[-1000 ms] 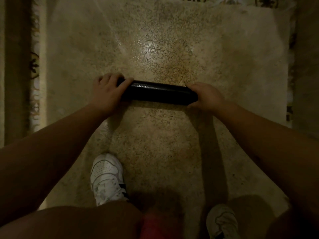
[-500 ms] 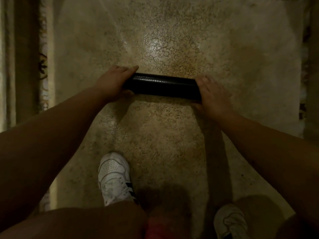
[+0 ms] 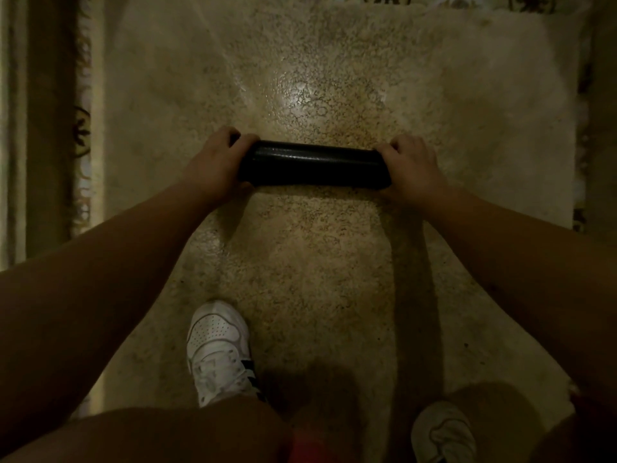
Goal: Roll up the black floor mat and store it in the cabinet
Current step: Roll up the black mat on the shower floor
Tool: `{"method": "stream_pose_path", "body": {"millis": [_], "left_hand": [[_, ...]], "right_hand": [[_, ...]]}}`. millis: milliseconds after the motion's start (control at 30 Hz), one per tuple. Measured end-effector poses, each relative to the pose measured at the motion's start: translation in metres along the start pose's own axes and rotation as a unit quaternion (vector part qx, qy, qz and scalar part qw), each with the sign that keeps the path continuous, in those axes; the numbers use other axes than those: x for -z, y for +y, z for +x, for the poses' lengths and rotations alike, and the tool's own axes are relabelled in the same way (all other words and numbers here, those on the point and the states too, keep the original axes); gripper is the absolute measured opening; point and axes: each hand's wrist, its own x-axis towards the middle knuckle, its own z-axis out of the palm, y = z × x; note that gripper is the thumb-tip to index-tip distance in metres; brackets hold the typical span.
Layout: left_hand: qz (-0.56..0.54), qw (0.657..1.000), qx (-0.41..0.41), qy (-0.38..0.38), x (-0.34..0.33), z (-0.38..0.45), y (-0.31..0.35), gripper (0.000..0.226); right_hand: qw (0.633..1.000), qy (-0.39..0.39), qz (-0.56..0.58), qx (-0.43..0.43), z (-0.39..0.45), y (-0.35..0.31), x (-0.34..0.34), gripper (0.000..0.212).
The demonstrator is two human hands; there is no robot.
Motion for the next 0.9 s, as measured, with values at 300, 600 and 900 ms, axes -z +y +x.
{"method": "stream_pose_path", "body": {"millis": [300,600,900], "left_hand": [[-0.057,0.995,0.032,-0.071,0.016,0.004,-0.015,0.084],[-0.322,0.928,0.183,-0.046,0.023,-0.038,-0.036,0.082],[-0.531,0.811,0.239,0.051,0.019,-0.029,-0.024,0.061]], "right_hand": [[0.979,-0.138,0.151,-0.025,0.009,-0.002,0.022,0.084],[0.802,-0.156,0.556,-0.154,-0.011,-0.012,0.012,0.067],[0.677,-0.067,0.699,-0.221,-0.006,-0.032,0.007,0.056]]}}
